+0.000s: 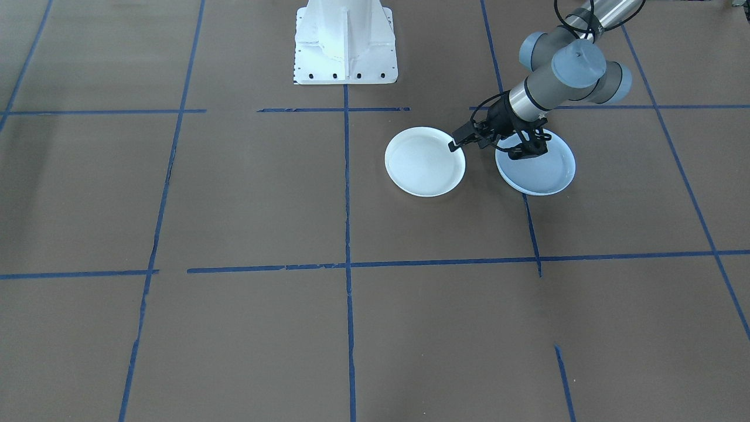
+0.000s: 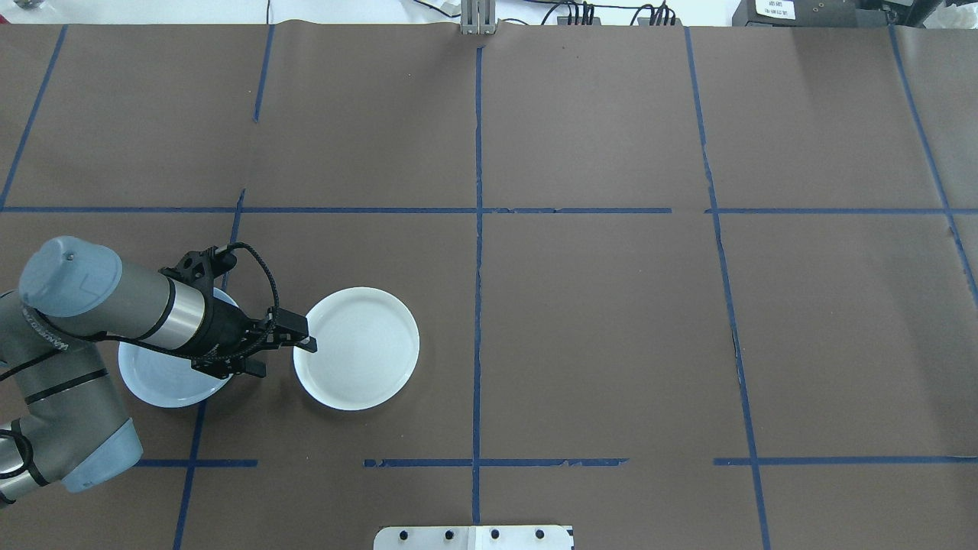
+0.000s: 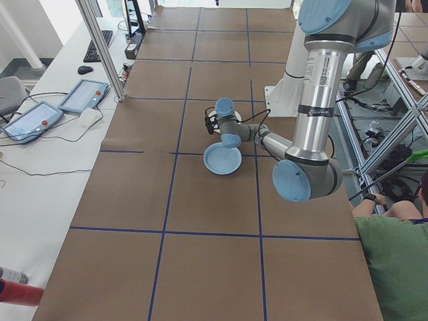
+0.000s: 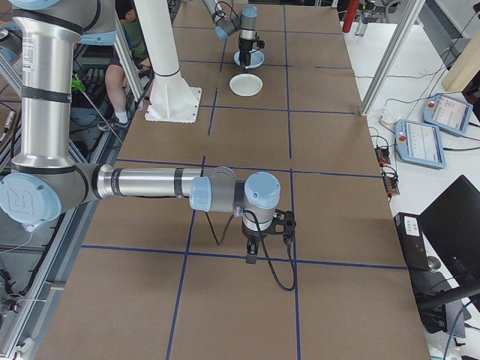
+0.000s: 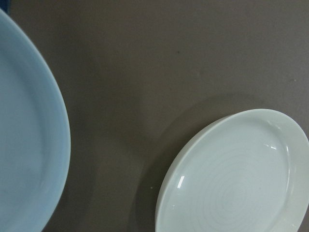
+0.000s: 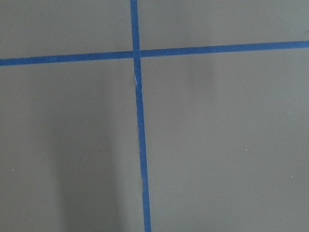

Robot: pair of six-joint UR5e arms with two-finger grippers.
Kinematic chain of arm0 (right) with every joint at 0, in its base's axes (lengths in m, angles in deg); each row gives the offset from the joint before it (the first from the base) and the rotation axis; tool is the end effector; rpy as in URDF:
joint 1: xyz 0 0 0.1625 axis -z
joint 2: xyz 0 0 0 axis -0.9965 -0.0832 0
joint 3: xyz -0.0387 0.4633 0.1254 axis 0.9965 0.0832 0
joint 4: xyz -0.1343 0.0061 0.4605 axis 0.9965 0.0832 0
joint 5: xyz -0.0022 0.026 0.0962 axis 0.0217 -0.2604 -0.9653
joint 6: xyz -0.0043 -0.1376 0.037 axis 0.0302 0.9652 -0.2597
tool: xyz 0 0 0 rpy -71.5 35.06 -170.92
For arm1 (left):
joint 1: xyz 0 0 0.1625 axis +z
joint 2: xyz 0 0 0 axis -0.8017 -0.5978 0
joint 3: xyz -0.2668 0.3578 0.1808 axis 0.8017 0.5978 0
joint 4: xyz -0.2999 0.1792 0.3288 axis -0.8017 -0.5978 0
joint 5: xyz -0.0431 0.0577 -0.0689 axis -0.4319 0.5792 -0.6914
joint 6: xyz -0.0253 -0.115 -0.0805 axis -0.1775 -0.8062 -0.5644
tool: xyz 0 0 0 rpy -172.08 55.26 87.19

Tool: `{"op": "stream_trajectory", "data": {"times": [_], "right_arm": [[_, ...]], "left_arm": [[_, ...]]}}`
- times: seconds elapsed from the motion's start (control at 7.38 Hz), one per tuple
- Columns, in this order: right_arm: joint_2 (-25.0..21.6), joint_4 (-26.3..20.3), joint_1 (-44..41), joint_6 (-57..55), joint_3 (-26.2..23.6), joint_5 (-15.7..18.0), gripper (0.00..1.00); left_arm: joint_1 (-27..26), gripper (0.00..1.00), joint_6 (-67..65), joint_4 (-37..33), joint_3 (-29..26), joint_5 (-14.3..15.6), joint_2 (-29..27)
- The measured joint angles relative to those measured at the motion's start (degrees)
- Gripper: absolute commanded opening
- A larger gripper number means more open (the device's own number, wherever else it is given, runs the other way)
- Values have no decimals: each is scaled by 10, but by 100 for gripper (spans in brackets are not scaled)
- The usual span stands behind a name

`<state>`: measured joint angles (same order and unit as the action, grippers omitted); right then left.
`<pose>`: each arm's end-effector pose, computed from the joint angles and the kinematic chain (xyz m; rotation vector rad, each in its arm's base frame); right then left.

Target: Stack plate in center

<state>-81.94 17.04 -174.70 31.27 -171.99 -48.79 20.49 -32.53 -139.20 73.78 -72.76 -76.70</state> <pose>0.0326 -0.4980 0.7310 -0.0568 -0.7393 0.0617 0.5299 -0.4049 0.4686 -0.2423 1.2056 -0.2303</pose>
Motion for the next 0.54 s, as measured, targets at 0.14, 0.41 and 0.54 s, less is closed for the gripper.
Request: {"op": "stream_trajectory", "data": {"times": [0.14,0.41,0.54], "right_arm": [[0,0,0,0,0,0,100],[0,0,0,0,0,0,100],[0,0,0,0,0,0,100]], "left_arm": [[5,36,0,0,-4,0,-2],[9,28,2,0,-7,-3,-6],[9,28,3,1,-7,-4,-8]]}}
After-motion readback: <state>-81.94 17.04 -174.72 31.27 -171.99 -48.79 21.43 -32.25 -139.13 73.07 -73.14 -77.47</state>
